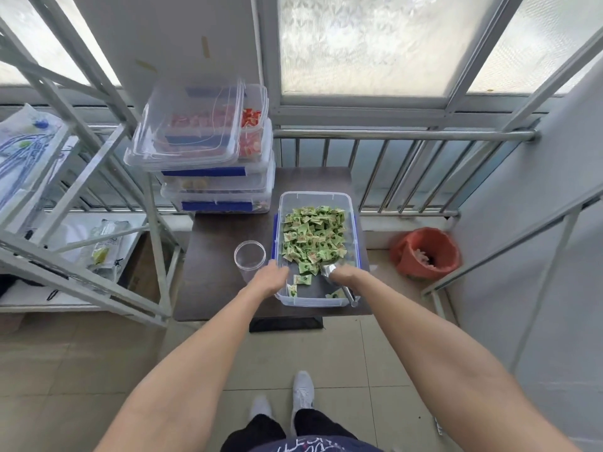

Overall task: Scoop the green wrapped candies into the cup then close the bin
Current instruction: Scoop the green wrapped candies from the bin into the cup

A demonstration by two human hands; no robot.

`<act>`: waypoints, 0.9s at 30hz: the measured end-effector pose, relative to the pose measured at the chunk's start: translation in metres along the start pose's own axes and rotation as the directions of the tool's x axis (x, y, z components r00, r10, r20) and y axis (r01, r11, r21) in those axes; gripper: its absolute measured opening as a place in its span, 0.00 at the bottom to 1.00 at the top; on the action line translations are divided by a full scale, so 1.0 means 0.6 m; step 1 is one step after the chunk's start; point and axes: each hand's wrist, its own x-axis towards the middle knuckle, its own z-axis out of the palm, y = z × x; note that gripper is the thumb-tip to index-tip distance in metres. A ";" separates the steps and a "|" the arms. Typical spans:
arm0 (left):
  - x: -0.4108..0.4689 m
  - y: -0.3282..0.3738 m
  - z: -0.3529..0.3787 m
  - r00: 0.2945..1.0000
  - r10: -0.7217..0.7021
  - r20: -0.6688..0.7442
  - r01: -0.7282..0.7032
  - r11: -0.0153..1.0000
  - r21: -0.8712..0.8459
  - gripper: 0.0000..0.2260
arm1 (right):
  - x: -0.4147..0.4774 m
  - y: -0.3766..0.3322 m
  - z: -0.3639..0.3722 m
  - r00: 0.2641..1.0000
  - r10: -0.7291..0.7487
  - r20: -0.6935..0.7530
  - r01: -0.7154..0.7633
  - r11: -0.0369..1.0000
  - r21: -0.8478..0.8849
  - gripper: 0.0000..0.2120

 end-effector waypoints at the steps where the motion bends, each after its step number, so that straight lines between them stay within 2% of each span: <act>1: 0.004 -0.002 0.001 1.000 -0.021 0.012 0.022 0.999 -0.038 0.28 | 0.004 -0.001 0.002 1.000 0.023 0.004 -0.023 1.000 0.002 0.23; 5: 0.028 -0.016 0.007 0.994 -0.094 0.048 0.102 0.973 -0.206 0.35 | 0.026 -0.002 0.013 0.992 0.125 0.011 -0.125 0.977 0.175 0.23; 9: 0.055 -0.031 0.013 0.992 -0.063 0.107 0.095 0.942 -0.323 0.40 | 0.032 -0.009 0.013 0.981 0.170 0.093 -0.190 0.937 0.294 0.22; 12: 0.140 -0.077 0.048 0.992 -0.032 0.125 0.091 0.861 -0.501 0.45 | 0.043 -0.009 0.018 0.962 0.218 0.162 -0.269 0.847 0.458 0.19; 13: 0.142 -0.078 0.048 0.988 -0.041 0.146 0.117 0.820 -0.561 0.49 | 0.059 0.001 0.025 0.955 0.229 0.187 -0.293 0.812 0.505 0.21; 14: 0.122 -0.066 0.039 0.983 -0.053 0.176 0.152 0.774 -0.614 0.48 | 0.092 0.023 0.039 0.950 0.237 0.202 -0.310 0.779 0.545 0.28; 16: 0.070 -0.037 0.016 0.976 -0.078 0.205 0.198 0.711 -0.675 0.35 | 0.144 0.059 0.057 0.929 0.263 0.262 -0.370 0.705 0.605 0.37; 18: 0.058 -0.029 0.010 0.978 -0.031 0.206 0.172 0.676 -0.717 0.30 | 0.151 0.058 0.058 0.909 0.268 0.320 -0.417 0.621 0.664 0.34; 20: 0.064 -0.034 0.012 0.978 -0.003 0.210 0.162 0.648 -0.744 0.30 | 0.091 0.016 0.037 0.904 0.265 0.336 -0.427 0.573 0.699 0.29; 22: 0.071 -0.037 0.012 0.973 -0.038 0.230 0.205 0.611 -0.765 0.30 | 0.078 0.004 0.030 0.899 0.237 0.368 -0.437 0.540 0.719 0.25; 27: 0.071 -0.040 0.013 0.964 -0.046 0.263 0.240 0.579 -0.779 0.30 | 0.087 0.015 0.027 0.864 0.241 0.442 -0.503 0.426 0.752 0.30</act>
